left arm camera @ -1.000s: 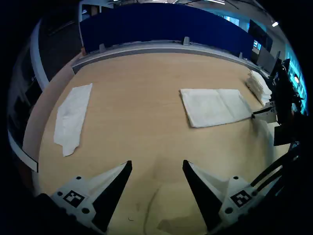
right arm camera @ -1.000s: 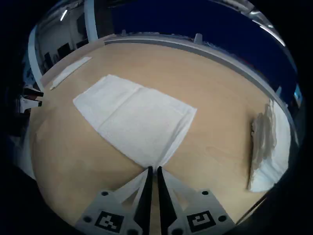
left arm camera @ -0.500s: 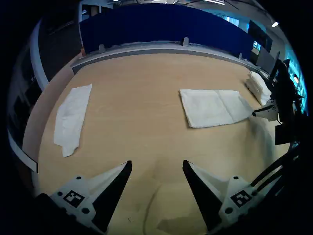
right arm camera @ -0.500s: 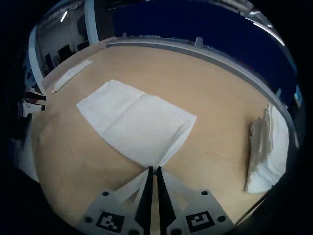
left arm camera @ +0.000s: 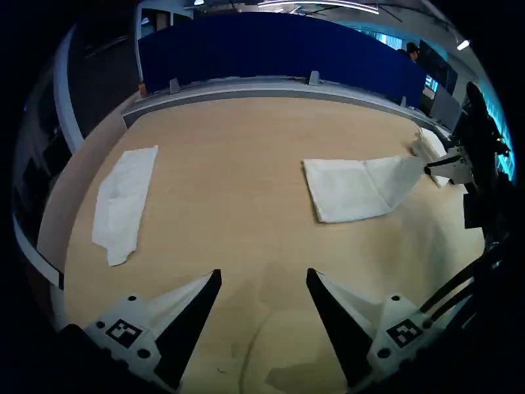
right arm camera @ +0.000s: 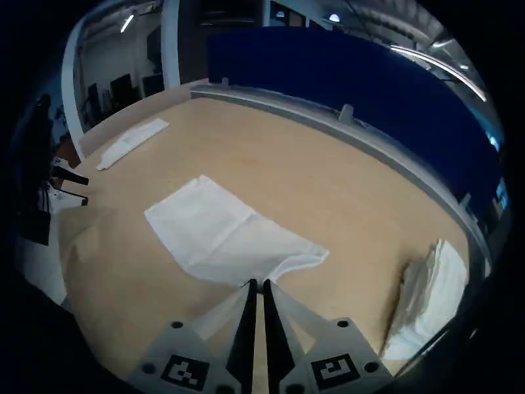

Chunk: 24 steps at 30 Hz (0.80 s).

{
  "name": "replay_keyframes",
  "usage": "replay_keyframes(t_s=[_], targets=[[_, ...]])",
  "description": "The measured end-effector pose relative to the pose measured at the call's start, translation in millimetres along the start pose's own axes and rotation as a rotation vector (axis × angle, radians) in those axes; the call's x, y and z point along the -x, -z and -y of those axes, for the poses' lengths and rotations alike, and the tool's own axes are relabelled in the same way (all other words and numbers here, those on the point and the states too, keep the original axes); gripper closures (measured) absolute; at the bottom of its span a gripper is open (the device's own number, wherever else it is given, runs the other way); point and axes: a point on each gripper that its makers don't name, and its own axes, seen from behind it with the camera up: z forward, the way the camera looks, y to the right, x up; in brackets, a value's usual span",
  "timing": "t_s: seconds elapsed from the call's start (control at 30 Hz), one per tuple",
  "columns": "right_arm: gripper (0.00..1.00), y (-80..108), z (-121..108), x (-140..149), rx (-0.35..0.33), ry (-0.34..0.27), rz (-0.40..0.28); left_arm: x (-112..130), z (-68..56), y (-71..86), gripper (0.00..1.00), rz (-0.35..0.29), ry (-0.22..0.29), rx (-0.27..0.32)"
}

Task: Fold towel

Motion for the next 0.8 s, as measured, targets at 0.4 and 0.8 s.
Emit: replay_keyframes(t_s=[0.4,0.8], targets=[[0.93,-6.7,18.9,-50.2,-0.028,0.095,-0.033,-2.6,3.2,6.8,0.04,-0.022,0.02,0.005],[0.93,-26.2,50.0,-85.2,-0.098,0.202,-0.026,-8.3,8.7,11.2,0.04,-0.057,0.029,-0.011]])
